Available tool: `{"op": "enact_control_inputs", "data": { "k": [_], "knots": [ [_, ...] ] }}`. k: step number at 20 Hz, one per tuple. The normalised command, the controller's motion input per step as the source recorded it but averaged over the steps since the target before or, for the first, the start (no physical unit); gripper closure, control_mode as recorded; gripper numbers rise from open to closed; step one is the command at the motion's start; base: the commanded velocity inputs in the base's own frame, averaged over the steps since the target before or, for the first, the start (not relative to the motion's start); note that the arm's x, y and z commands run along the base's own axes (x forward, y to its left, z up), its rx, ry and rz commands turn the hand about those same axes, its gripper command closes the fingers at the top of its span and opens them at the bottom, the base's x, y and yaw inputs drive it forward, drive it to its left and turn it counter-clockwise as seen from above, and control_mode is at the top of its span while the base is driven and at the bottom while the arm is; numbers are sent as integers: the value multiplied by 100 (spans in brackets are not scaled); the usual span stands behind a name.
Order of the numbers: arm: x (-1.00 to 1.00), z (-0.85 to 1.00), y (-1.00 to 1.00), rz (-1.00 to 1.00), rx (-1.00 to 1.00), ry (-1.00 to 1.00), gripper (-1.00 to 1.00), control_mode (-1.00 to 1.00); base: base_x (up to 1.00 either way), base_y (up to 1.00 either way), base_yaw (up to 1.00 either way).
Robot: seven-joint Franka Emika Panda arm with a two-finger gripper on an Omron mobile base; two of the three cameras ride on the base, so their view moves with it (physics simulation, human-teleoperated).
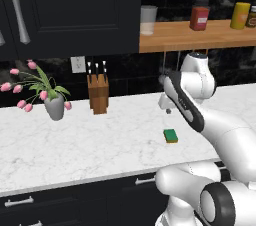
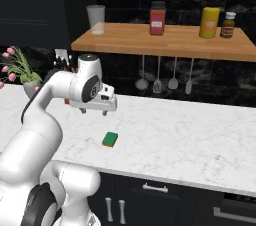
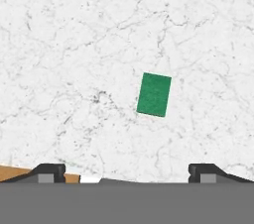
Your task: Pick up the sponge from the counter and clean the cutting board by briefly scrubbing or pressing down on the cutting board. Once finished, release the sponge.
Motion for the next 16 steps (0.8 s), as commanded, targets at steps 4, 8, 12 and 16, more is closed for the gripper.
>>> {"op": "enact_control_inputs", "data": {
  "k": [4, 8, 12, 16],
  "knots": [
    [17, -64, -13, -1, -4, 14, -100, -100, 0, 0, 0],
    [5, -54, -19, 0, -5, 10, -100, -100, 0, 0, 0],
    [5, -50, -13, 0, -3, 3, -100, -100, 0, 0, 0],
    [3, -28, -5, 0, 0, 1, -100, -100, 0, 0, 0]
  ]
}}
